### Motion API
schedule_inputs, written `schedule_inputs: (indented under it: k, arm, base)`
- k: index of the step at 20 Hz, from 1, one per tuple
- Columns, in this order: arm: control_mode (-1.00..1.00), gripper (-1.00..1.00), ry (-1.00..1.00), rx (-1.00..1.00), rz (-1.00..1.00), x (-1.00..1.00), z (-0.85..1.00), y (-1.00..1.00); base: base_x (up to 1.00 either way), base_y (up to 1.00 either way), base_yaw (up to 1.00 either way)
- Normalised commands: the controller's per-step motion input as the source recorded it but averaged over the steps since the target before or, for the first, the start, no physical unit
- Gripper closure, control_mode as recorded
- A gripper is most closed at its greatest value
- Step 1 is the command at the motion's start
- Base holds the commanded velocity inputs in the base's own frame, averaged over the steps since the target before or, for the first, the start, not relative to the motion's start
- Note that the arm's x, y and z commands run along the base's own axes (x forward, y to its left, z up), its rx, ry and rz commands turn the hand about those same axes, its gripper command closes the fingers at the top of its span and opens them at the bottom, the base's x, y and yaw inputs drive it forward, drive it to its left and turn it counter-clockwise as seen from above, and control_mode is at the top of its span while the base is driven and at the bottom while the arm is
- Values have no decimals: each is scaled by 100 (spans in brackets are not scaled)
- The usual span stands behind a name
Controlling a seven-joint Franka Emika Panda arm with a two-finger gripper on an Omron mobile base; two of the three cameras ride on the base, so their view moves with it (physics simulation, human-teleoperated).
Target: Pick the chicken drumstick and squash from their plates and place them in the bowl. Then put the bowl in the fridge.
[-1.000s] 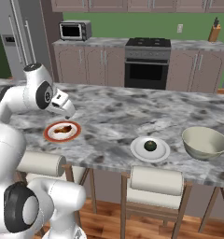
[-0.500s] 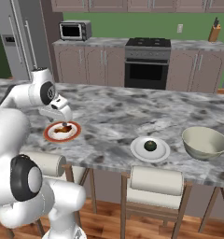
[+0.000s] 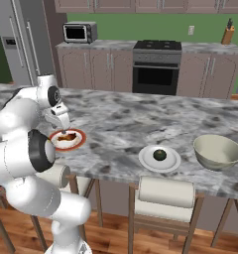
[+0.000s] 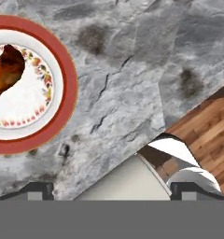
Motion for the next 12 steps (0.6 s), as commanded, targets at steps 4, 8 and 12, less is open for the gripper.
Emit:
schedule_inputs:
  k: [4,8,12]
  arm:
    - [-100,-100,-3,10,-26,23,-43,19]
    - [-100,-100,0,10,-16,32,-41,3]
    - [-100,-100,0,4,-2,32,-31,0]
  base:
    - [0,0,0]
    - [0,0,0]
    - [0,0,0]
